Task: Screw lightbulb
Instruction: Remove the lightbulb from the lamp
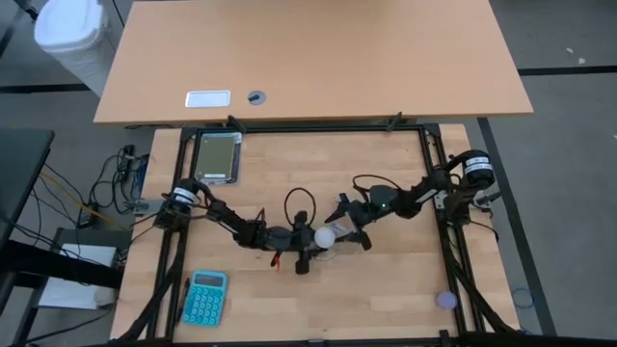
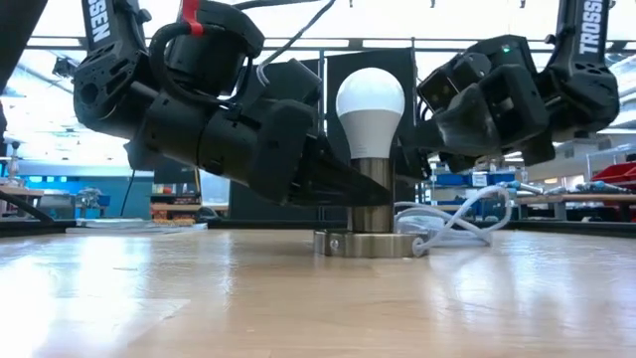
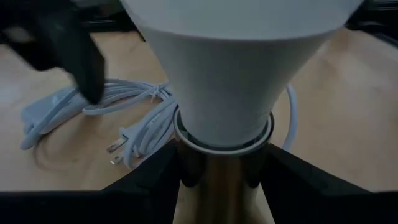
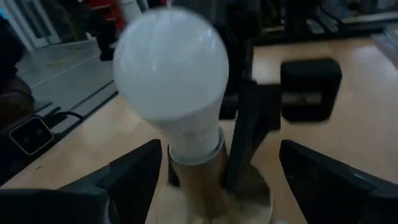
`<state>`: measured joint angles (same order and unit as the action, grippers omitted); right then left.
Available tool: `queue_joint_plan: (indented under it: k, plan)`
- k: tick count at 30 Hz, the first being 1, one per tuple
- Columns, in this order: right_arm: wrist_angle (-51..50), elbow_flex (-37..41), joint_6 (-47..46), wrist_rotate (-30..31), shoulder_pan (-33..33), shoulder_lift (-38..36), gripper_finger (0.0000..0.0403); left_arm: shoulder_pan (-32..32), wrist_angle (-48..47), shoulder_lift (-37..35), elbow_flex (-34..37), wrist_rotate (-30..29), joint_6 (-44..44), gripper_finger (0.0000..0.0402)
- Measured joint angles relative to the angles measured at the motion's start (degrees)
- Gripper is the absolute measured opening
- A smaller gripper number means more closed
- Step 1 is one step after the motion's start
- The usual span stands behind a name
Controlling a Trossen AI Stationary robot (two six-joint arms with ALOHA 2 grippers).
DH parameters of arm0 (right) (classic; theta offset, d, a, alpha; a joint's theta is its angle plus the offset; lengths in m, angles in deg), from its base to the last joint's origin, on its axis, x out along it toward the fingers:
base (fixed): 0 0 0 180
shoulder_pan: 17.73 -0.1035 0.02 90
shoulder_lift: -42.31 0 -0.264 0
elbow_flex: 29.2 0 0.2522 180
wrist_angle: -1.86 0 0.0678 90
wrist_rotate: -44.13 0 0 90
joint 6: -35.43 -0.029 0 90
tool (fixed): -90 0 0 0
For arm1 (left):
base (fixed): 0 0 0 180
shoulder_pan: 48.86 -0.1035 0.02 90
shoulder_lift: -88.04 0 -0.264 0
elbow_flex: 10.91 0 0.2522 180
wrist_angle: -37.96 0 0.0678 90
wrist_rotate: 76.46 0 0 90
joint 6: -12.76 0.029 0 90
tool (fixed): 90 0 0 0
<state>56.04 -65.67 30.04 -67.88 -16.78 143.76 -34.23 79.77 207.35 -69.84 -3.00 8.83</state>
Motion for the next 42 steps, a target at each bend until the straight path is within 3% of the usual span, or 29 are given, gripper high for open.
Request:
queue_joint_plan:
  k: [10, 18, 29, 34, 42]
  plan:
    - [-3.87, -3.64, 3.39, -2.31, -0.78, 0.63, 0.0324, -1.67, 2.48, 0.11, 0.15, 9.89, 1.34, 0.0198]
    - [-3.25, -3.64, 5.68, -3.69, -2.83, 0.63, 0.0335, -1.83, 2.52, 0.11, 0.09, 10.13, 1.87, 0.0198]
    - [-3.71, -5.27, 10.91, -4.77, -3.5, 0.75, 0.0298, -1.89, 2.78, 0.11, 0.11, 10.02, 1.82, 0.0198]
    - [-1.67, -7.75, 8.96, -6.16, -2.67, 6.75, 0.0289, -1.89, 2.82, 0.11, 0.09, 9.84, 0.71, 0.0198]
    - [10.91, -9.19, 5.99, -8.25, -2.86, 13.86, 0.0295, -1.89, 2.82, 0.11, 0.09, 9.71, -0.55, 0.0198]
